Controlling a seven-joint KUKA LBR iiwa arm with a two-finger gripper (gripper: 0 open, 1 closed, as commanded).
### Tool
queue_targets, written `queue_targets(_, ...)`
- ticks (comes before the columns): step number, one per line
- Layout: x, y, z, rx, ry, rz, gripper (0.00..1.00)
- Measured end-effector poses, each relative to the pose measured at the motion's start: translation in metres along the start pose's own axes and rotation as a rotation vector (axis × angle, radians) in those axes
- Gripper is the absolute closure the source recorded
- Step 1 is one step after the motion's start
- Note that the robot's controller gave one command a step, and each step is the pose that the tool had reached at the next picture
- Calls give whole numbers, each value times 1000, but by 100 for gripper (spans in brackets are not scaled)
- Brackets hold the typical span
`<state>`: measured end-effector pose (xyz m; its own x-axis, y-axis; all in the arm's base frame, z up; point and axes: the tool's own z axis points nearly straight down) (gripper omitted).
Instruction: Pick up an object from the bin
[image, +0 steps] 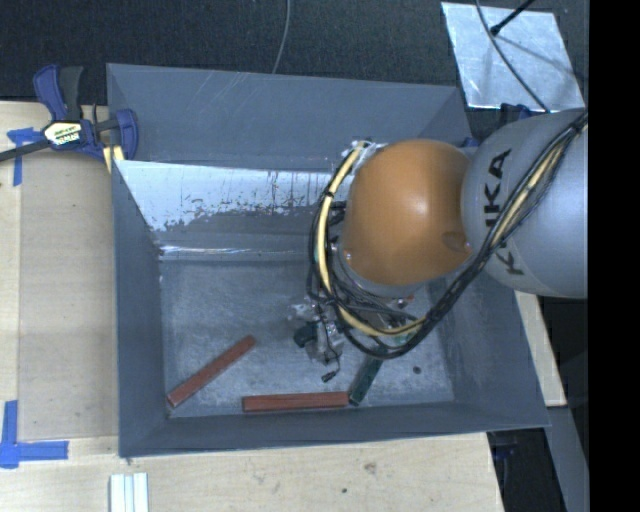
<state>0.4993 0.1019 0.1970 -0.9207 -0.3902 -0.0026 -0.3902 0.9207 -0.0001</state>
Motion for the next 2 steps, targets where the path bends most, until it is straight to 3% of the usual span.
queue_targets(1,0,0,0,0,0,1,100)
queue_targets(2,0,-7,-47,-1,2,-10,100)
